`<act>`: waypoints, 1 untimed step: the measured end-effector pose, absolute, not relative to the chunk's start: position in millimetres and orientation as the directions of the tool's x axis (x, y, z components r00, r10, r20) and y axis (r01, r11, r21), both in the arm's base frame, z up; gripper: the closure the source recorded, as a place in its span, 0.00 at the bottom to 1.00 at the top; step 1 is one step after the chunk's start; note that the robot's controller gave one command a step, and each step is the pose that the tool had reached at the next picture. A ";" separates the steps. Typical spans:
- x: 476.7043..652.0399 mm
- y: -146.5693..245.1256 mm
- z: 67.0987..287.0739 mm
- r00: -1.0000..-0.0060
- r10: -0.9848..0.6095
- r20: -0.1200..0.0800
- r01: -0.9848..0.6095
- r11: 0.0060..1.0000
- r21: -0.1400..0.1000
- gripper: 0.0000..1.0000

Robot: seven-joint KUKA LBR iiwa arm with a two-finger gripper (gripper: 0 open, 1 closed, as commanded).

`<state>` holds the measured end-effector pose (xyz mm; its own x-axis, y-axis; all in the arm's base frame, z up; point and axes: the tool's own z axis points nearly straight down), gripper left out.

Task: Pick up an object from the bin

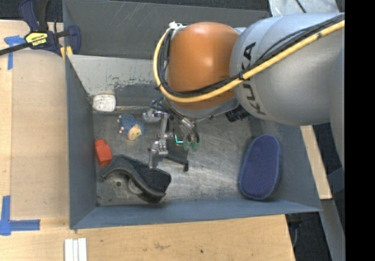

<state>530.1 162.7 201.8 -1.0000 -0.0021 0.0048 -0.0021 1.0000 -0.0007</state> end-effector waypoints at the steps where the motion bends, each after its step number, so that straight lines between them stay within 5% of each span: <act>1: 515.1 186.4 116.1 -0.998 0.055 -0.005 0.055 0.998 0.003 0.00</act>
Offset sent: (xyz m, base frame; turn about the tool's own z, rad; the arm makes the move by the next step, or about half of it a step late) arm -0.0246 0.0334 -0.1318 0.0773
